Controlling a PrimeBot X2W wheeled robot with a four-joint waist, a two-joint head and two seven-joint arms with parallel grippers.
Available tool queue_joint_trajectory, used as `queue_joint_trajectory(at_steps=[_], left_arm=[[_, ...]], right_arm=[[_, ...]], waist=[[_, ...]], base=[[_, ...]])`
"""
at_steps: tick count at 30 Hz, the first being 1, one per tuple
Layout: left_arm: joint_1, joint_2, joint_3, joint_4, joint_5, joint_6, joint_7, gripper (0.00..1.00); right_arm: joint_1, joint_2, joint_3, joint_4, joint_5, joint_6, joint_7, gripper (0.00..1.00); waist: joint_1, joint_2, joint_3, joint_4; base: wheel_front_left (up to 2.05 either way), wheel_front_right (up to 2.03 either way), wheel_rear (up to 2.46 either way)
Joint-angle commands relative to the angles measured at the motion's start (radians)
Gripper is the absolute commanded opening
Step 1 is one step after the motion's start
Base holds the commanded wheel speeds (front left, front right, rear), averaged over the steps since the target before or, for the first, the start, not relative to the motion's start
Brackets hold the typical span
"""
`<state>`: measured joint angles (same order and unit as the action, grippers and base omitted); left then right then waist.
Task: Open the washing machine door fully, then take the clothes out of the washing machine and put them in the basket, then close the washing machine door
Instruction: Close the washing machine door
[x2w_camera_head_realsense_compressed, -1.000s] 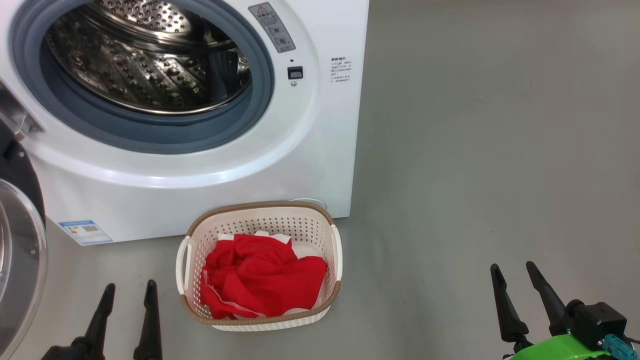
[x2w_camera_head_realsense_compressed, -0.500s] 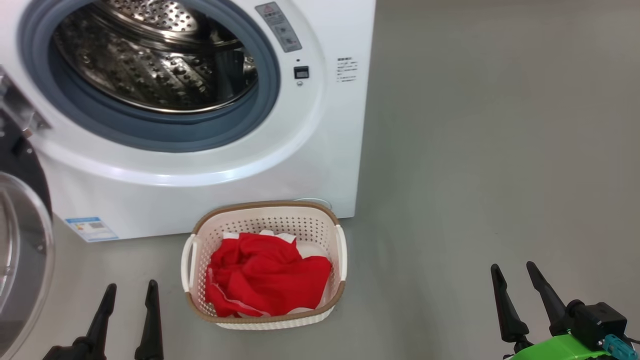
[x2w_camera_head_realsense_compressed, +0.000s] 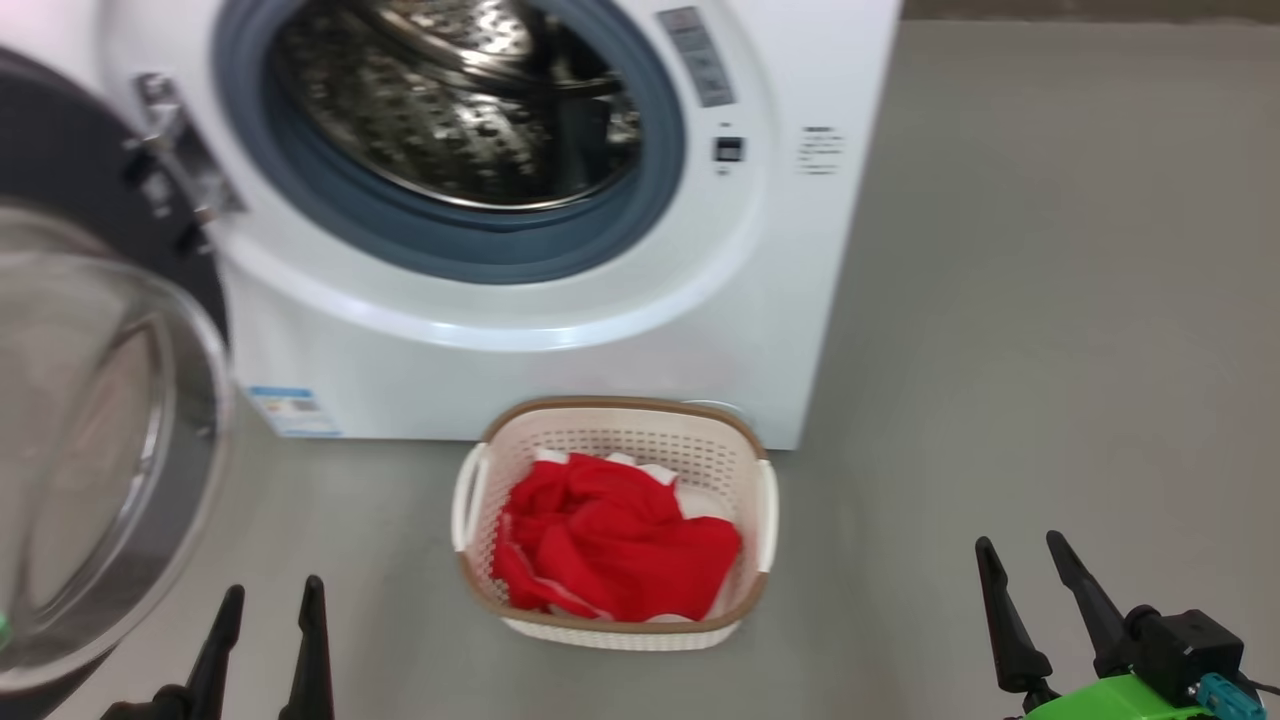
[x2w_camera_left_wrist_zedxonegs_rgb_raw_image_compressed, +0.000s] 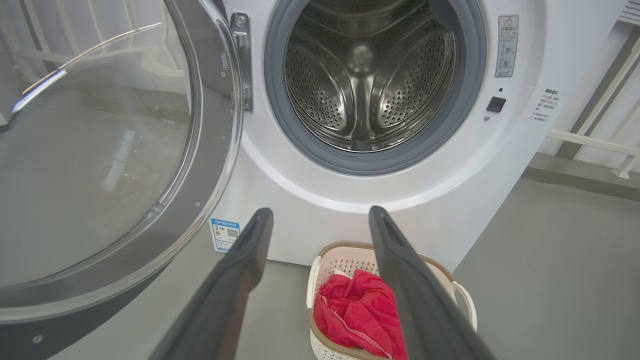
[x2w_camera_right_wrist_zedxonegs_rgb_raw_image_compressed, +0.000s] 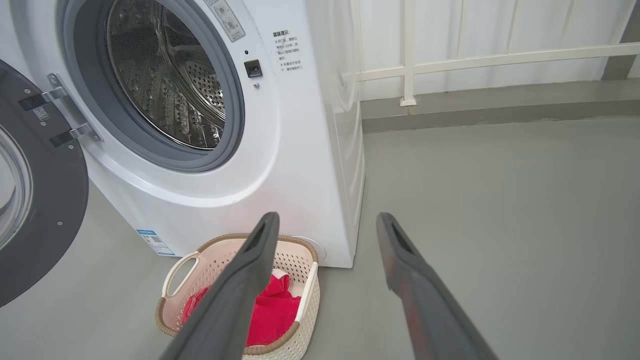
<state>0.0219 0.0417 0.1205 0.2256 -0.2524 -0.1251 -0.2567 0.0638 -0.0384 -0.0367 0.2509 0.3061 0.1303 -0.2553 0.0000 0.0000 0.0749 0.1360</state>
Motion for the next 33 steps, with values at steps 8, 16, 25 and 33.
queue_joint_trajectory(at_steps=[8, 16, 25, 33], left_arm=[[0.021, 0.009, 0.002, -0.007, -0.024, 0.003, -0.005, 1.0], [0.054, 0.009, -0.034, -0.012, -0.049, 0.033, -0.005, 1.0], [0.08, 0.009, -0.048, -0.046, -0.091, 0.076, -0.005, 1.0], [0.098, 0.009, -0.047, -0.076, -0.127, 0.1, -0.005, 1.0]], right_arm=[[0.006, -0.024, 0.041, -0.011, -0.002, 0.0, -0.006, 1.0], [0.018, -0.027, 0.056, -0.005, 0.001, 0.0, -0.006, 1.0], [-0.02, -0.044, 0.111, 0.015, 0.006, 0.0, -0.006, 1.0], [-0.06, -0.055, 0.155, 0.042, 0.018, 0.0, -0.006, 1.0]], waist=[[0.0, 0.0, -0.029, 0.195], [0.0, 0.0, -0.054, 0.316], [0.0, 0.0, -0.033, 0.376], [0.0, 0.0, -0.025, 0.384]], base=[[0.0, 0.0, 0.0], [0.0, 0.0, 0.0], [0.0, 0.0, 0.0], [0.0, 0.0, 0.0]])
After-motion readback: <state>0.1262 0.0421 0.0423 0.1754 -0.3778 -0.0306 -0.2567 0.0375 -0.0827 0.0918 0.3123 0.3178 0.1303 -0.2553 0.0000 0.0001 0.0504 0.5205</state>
